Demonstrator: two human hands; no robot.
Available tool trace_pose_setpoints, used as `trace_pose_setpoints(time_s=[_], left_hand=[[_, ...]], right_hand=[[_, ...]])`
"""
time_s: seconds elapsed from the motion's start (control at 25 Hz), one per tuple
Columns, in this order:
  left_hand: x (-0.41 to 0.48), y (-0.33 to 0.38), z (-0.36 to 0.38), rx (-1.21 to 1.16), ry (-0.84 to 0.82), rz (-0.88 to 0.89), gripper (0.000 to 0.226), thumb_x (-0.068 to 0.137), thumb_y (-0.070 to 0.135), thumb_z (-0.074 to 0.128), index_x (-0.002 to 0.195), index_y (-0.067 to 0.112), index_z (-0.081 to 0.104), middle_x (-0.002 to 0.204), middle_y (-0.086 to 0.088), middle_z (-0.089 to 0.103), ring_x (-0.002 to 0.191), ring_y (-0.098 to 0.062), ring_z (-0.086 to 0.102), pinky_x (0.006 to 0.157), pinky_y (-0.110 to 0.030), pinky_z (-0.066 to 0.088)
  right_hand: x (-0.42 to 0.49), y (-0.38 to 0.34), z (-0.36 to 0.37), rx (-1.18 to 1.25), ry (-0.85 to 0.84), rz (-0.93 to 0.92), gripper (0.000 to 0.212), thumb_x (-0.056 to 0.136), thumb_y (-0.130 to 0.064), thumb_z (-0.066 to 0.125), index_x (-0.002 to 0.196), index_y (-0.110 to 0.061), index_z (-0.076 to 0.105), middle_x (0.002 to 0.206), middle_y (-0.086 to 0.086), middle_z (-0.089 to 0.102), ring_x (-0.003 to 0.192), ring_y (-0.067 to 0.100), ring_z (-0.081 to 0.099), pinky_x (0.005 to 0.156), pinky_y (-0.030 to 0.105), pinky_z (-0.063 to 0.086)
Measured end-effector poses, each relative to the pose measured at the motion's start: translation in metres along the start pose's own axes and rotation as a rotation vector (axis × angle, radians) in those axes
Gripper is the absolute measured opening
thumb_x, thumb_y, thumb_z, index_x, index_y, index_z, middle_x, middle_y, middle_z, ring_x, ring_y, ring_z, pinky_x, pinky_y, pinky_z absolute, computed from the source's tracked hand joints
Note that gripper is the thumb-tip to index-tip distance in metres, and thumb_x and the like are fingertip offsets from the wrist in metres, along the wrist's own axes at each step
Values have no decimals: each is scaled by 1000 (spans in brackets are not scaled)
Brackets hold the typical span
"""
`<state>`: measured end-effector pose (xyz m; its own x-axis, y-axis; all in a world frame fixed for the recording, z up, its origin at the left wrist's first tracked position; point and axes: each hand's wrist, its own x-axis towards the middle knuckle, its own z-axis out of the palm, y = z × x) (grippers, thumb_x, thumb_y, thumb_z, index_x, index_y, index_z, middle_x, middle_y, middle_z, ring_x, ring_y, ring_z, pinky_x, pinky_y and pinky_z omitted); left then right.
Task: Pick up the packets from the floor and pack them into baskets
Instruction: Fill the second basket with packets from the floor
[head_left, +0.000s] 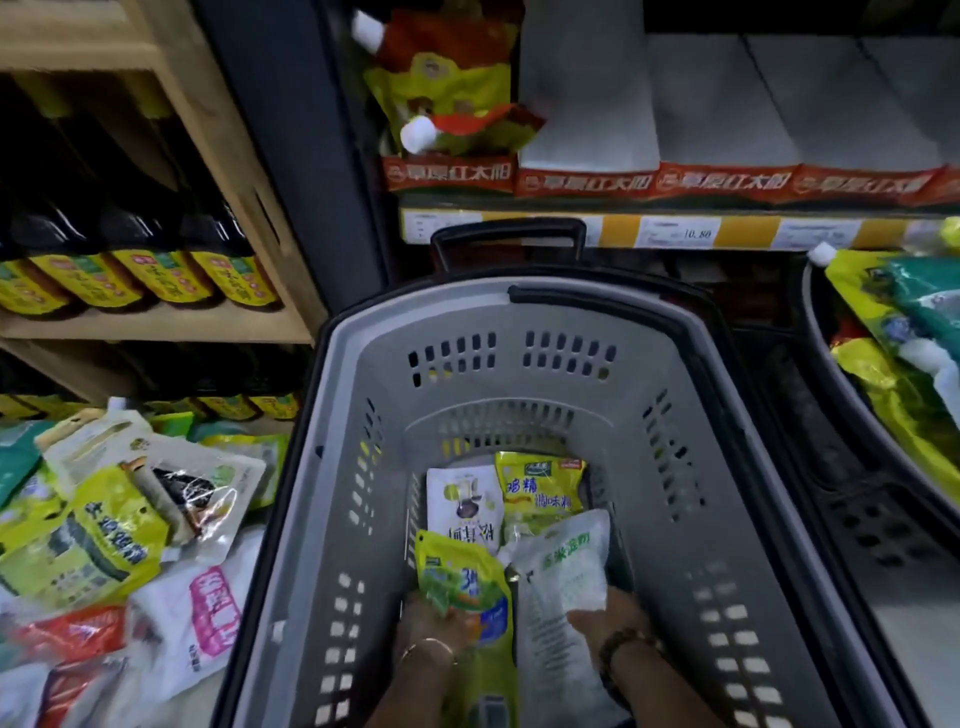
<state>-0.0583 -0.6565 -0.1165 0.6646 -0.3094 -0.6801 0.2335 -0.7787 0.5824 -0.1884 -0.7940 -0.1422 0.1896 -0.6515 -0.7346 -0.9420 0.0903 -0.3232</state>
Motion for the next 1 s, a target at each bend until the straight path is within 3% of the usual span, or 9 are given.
trace_pose_setpoints(time_s=[0.2, 0.32, 0.4, 0.52, 0.6, 0.68, 0.76, 0.88, 1.0], left_hand=[[52, -66, 36, -31, -12, -114, 83, 37, 52, 68, 103, 2, 66, 103, -17, 69, 99, -29, 63, 85, -34, 49], [24, -50, 28, 136, 28, -37, 72, 69, 50, 56, 122, 2, 52, 116, -20, 61, 109, -34, 58, 82, -29, 44], [20, -51, 30, 333, 154, 189, 66, 74, 25, 62, 134, 5, 42, 125, -22, 51, 115, -37, 53, 91, -38, 45], [50, -84, 53, 751, 245, 506, 49, 78, 7, 37, 127, 9, 41, 148, -23, 24, 143, -35, 15, 106, -45, 27], [67, -102, 63, 873, 241, 530, 45, 89, 11, 17, 126, 11, 41, 155, -23, 0, 144, -36, -4, 98, -52, 39], [66, -80, 54, 937, 25, 419, 53, 86, 28, 45, 133, 6, 35, 155, -22, -9, 139, -47, 13, 86, -57, 48], [77, -75, 57, 1030, -39, 377, 104, 72, 35, 72, 147, 3, 6, 153, -20, -20, 139, -50, 9, 104, -56, 32], [75, -55, 60, 951, -39, 261, 131, 44, 36, 89, 145, 1, 13, 154, -19, -15, 132, -53, 27, 96, -56, 42], [83, -66, 62, 982, -55, 307, 118, 72, 30, 76, 148, 9, -12, 152, -19, -25, 141, -45, -6, 114, -50, 20]], right_hand=[[19, 23, 35, -8, 109, -11, 51, 94, -41, 43, 126, -3, 54, 129, 19, 56, 119, 30, 52, 89, 28, 39], [18, 39, 46, -126, 385, -193, 46, 71, -6, 58, 117, -6, 60, 107, 22, 65, 94, 36, 65, 81, 38, 51], [2, 48, 54, -396, 387, -435, 55, 66, -5, 38, 117, -12, 59, 112, 16, 65, 105, 33, 61, 101, 40, 37], [-3, 59, 61, -586, 248, -588, 92, 66, -25, 58, 149, -20, 18, 156, 12, 17, 146, 26, 3, 115, 41, -6], [25, 74, 77, -566, 145, -628, 155, 27, -55, 84, 151, -21, -2, 158, 10, -7, 145, 26, -9, 115, 43, -8], [41, 46, 62, -575, 157, -574, 170, 12, -70, 78, 150, -22, -8, 154, 13, -21, 143, 29, -20, 114, 45, -4], [45, 40, 62, -690, 215, -545, 154, 34, -78, 72, 146, -22, -18, 138, 13, -49, 134, 30, -36, 114, 47, 4], [56, 36, 64, -698, 210, -449, 154, 33, -92, 53, 148, -7, -4, 147, 20, -33, 142, 38, -4, 104, 54, 25], [57, 29, 58, -741, 51, -406, 142, 54, -83, 60, 143, -1, -15, 143, 14, -34, 142, 44, -4, 114, 55, 14]])
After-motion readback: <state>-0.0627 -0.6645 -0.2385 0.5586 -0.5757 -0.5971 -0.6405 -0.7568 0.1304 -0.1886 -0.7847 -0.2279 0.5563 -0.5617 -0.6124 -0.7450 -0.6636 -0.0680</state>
